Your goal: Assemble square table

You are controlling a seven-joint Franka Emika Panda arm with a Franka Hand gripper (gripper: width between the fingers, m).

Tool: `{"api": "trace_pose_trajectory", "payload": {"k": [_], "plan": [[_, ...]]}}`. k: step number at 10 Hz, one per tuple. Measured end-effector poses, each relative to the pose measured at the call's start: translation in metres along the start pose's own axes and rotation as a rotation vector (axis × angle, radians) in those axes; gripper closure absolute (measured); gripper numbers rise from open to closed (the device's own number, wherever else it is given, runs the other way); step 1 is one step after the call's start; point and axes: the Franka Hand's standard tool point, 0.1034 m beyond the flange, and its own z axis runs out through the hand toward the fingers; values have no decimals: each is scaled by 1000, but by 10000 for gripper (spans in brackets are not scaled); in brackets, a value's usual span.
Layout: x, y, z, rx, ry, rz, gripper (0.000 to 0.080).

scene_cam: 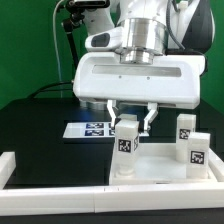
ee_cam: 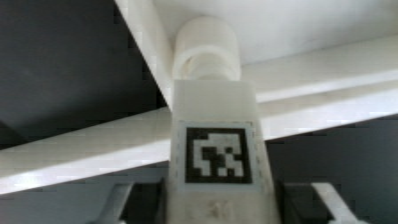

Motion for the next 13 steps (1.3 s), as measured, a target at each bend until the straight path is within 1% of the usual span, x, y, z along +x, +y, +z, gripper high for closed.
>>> {"api": "trace_pose_trajectory", "payload": {"k": [3, 6, 7, 8, 9, 10, 13], "plan": [[3, -1, 3, -2, 55, -16, 508], [4, -2, 3, -1, 64, -20, 508], [4, -2, 3, -1, 64, -20, 352], [4, -2, 3, -1, 64, -20, 226], [4, -2, 3, -1, 64, -20, 226], [4, -2, 3, -1, 64, -20, 163], [4, -2, 3, -1, 64, -20, 150]]}}
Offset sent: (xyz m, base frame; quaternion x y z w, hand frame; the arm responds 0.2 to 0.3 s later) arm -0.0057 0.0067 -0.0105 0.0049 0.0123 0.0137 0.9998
